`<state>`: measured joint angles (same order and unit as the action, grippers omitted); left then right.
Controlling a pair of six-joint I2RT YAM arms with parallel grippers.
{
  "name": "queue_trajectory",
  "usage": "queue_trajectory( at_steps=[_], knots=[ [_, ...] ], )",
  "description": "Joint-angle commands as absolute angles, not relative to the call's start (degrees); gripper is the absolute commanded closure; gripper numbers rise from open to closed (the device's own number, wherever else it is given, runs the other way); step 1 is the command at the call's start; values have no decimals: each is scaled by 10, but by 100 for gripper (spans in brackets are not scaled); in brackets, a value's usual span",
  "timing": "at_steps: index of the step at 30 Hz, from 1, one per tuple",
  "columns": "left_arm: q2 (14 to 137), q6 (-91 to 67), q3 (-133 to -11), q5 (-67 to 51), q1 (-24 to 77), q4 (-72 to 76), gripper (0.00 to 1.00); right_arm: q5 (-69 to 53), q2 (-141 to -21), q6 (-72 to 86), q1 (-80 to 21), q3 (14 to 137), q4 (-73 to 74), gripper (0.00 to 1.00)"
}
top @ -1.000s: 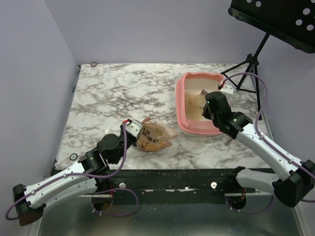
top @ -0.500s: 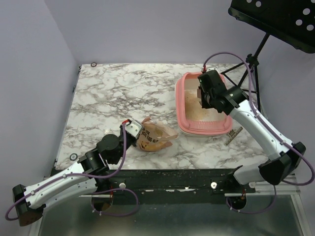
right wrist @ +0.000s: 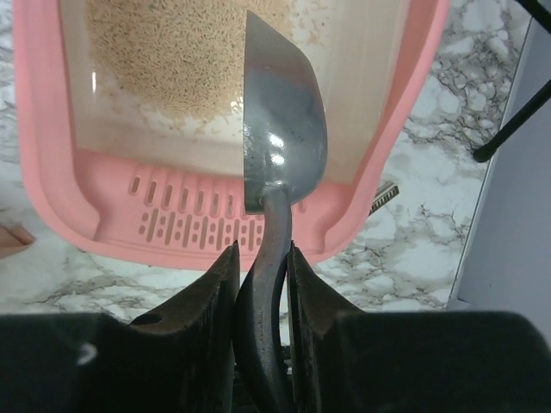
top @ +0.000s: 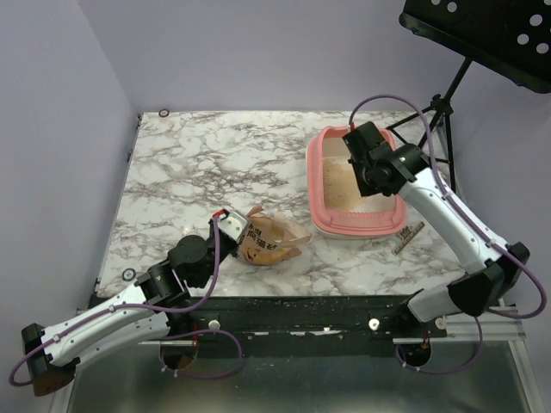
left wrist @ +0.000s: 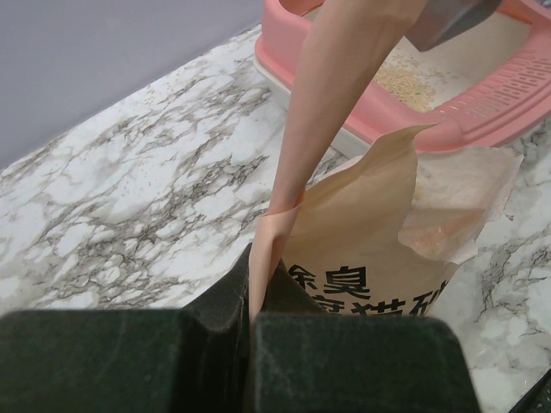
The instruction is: Fill the litter box with clean litter
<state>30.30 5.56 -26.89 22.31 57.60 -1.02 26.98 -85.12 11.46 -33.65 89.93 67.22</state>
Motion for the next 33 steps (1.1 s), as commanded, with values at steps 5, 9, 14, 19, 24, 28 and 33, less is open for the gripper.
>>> queue_trajectory(
  at_steps=[5,9,14,19,24,28,33],
  knots=[
    [306,57,-301,229,577,24,100,121,-693,107,-334,888,591,100],
    [310,59,-300,229,577,25,100,5,-636,118,-335,859,570,100],
    [309,59,-301,231,577,25,100,-144,-598,117,-334,834,572,100],
    [306,59,-301,236,576,24,100,-225,-582,100,-336,803,570,100],
    [304,57,-301,236,576,24,100,-264,-575,95,-342,791,555,100],
    [303,57,-302,234,576,24,100,-268,-581,92,-357,783,549,100],
    [301,56,-301,235,576,24,100,-255,-603,85,-373,774,543,100]
  ],
)
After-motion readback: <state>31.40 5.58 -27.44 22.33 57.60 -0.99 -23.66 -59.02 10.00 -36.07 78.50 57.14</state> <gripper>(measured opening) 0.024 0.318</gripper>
